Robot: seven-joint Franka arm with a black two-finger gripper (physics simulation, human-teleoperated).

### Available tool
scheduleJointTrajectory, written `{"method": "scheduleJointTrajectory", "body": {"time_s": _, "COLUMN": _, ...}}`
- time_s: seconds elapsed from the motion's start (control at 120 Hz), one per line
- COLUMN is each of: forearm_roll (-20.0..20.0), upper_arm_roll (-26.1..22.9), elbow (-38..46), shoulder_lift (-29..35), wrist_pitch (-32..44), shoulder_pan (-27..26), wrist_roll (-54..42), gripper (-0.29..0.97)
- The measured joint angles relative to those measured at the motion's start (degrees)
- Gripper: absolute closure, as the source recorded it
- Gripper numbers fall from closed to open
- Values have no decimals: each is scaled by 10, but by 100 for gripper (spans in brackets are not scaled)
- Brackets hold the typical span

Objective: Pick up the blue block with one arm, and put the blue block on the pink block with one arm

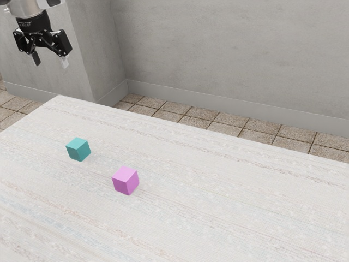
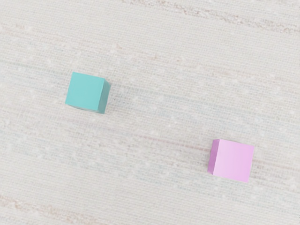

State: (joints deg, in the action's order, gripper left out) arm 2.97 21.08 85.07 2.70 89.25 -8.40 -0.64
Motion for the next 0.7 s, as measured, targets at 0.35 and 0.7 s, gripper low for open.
{"method": "scheduleJointTrajectory", "body": {"time_s": 0.35, "forearm_roll": 2, "upper_arm_roll": 5, "elbow": -63, "shoulder_lift": 3, "wrist_pitch": -21, "shoulder_pan": -1, "wrist_roll": -1, "gripper": 0}}
{"method": "scheduleJointTrajectory", "body": {"time_s": 0.7, "forearm_roll": -82, "upper_arm_roll": 185, "elbow": 6, "shoulder_lift": -222, "wrist_pitch": 62, "shoulder_pan": 46, "wrist_roll": -49, "gripper": 0}}
